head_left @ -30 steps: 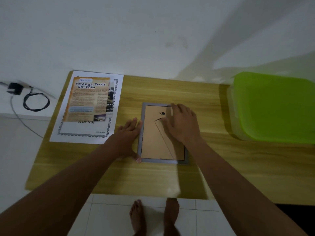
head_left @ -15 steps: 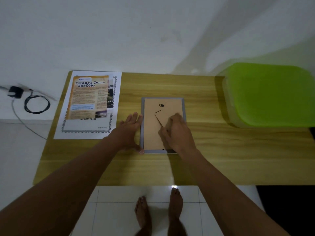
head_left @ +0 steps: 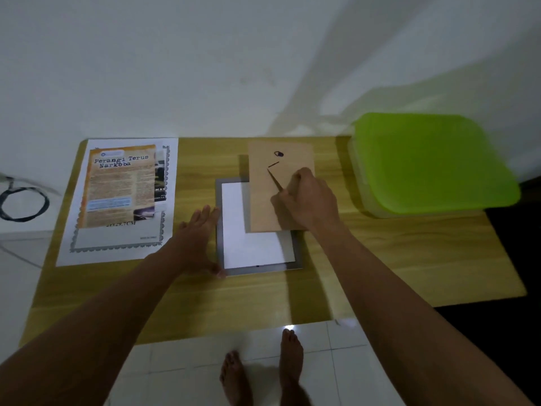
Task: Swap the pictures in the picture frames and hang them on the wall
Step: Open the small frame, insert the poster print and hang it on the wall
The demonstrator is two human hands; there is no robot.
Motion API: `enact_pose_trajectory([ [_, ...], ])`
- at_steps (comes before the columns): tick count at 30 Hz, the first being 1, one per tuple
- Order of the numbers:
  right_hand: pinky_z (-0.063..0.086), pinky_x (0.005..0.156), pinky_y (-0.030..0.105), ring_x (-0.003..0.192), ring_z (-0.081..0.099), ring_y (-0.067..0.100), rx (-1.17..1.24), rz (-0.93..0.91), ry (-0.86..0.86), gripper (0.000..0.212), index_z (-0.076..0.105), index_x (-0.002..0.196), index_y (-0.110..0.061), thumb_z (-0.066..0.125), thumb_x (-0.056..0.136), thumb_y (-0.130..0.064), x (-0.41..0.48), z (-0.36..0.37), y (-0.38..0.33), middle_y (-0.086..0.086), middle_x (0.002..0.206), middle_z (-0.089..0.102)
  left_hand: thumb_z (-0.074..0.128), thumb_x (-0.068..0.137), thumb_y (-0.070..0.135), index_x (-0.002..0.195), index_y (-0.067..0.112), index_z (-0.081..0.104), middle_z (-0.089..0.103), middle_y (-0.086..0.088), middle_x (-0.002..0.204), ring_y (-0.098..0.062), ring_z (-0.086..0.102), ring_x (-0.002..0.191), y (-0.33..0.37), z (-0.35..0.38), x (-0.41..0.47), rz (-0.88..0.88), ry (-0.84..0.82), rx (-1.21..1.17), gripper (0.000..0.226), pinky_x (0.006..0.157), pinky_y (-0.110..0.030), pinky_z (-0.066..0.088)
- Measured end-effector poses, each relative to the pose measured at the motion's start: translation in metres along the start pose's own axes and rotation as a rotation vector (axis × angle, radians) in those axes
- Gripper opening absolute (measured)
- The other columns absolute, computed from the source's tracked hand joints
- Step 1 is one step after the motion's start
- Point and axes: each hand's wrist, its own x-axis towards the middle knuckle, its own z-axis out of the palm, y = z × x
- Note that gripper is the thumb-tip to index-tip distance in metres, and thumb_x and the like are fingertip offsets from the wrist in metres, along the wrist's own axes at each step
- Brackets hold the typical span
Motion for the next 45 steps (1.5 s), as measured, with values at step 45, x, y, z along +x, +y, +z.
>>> enact_pose_trajectory([
  [45, 0.015, 0.114, 0.061, 0.149, 0.010, 0.028, -0.250, -0.241, -0.260, 0.074, 0.011, 0.155, -0.015, 0.044, 0.099, -0.049, -0.031, 0.069, 0.021, 0.010, 0.161, 0.017, 0.072, 0.068, 0.065, 0.150, 0.012, -0.019, -0.023, -0.012, 0.158, -0.032, -0.017, 0.147, 0.018, 0.009, 0.004, -0.081, -0.001, -0.021, 0.134, 0.117, -0.055, 0.002],
])
